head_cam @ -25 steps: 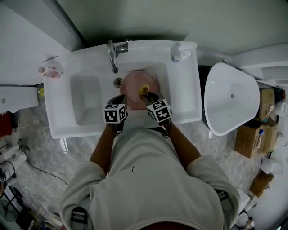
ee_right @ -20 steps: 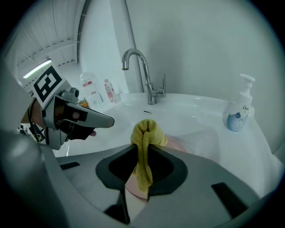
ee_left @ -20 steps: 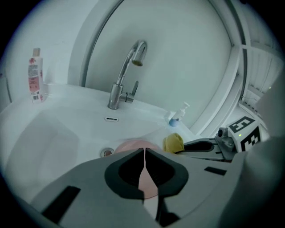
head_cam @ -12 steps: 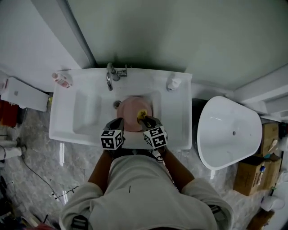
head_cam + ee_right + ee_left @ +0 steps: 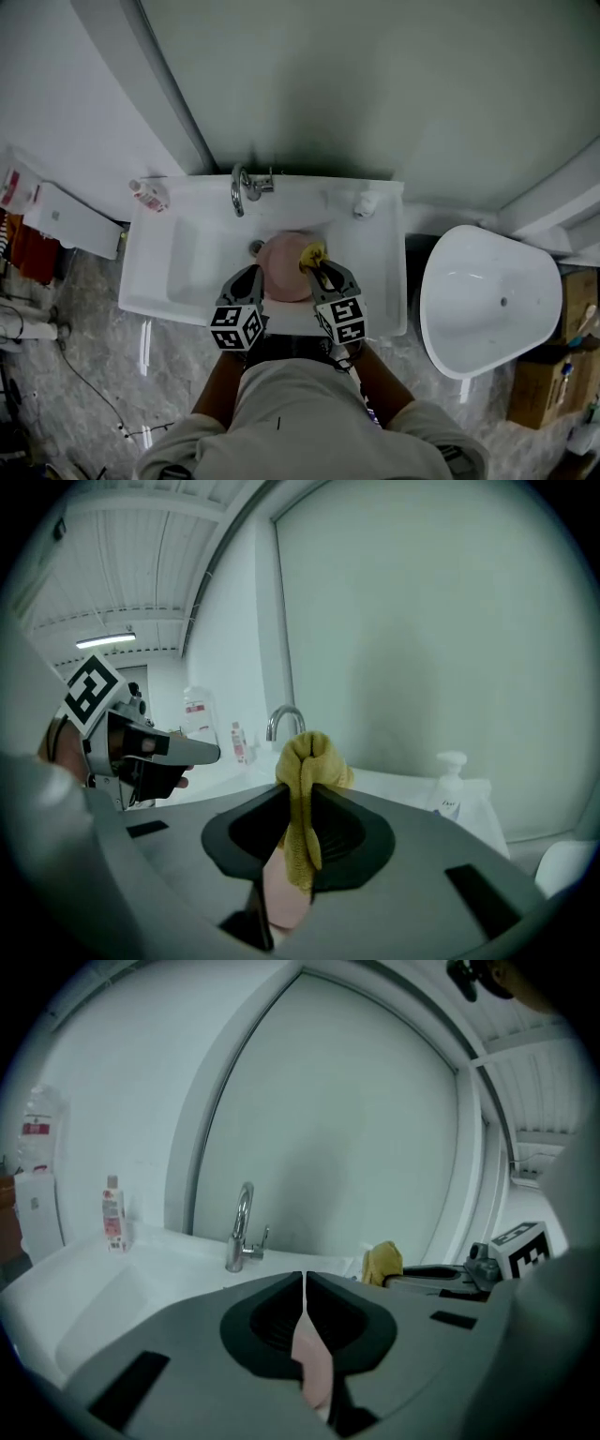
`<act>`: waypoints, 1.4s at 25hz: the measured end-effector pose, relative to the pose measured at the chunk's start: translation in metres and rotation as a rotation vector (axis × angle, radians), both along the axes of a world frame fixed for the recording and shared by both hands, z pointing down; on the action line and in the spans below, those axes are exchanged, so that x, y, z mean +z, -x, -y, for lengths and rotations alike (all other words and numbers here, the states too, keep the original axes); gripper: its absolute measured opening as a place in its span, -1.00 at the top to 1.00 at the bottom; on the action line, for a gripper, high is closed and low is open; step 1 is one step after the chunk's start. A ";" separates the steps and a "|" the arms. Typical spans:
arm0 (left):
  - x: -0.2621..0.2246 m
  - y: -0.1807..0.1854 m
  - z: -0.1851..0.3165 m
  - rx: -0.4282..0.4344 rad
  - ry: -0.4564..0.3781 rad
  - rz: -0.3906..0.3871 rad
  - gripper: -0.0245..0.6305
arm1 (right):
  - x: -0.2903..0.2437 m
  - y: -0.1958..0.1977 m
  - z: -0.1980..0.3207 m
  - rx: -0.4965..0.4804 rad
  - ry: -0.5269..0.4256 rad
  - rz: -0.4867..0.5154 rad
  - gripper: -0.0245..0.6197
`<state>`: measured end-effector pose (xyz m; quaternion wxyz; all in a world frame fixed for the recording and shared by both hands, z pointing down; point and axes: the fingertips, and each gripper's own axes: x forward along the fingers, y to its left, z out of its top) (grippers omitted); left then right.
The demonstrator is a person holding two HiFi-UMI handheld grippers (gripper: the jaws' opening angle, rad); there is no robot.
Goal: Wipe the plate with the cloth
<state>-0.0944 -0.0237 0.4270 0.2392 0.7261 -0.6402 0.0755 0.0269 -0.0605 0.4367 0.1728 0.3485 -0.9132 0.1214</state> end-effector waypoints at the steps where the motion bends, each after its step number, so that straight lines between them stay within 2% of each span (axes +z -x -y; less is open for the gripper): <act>1: -0.010 0.000 0.001 0.011 -0.024 0.016 0.84 | -0.011 0.001 0.000 0.009 -0.025 0.006 0.70; 6: -0.069 0.012 0.009 0.067 -0.161 0.149 0.84 | -0.066 0.011 0.004 0.064 -0.128 0.044 0.70; 10: -0.112 0.031 0.016 0.065 -0.257 0.160 0.84 | -0.106 0.015 0.008 0.110 -0.212 0.083 0.70; 14: -0.143 0.041 0.016 0.063 -0.335 0.185 0.84 | -0.136 0.012 0.010 0.156 -0.267 0.103 0.70; 17: -0.159 0.043 0.014 0.047 -0.391 0.175 0.84 | -0.152 0.010 0.010 0.171 -0.300 0.106 0.70; 21: -0.169 0.042 0.010 0.056 -0.415 0.168 0.84 | -0.164 0.010 0.007 0.176 -0.324 0.118 0.70; 28: -0.165 0.049 0.007 0.053 -0.407 0.177 0.84 | -0.170 0.011 0.002 0.184 -0.347 0.112 0.70; 35: -0.164 0.048 0.006 0.054 -0.402 0.179 0.84 | -0.171 0.005 0.005 0.175 -0.333 0.085 0.70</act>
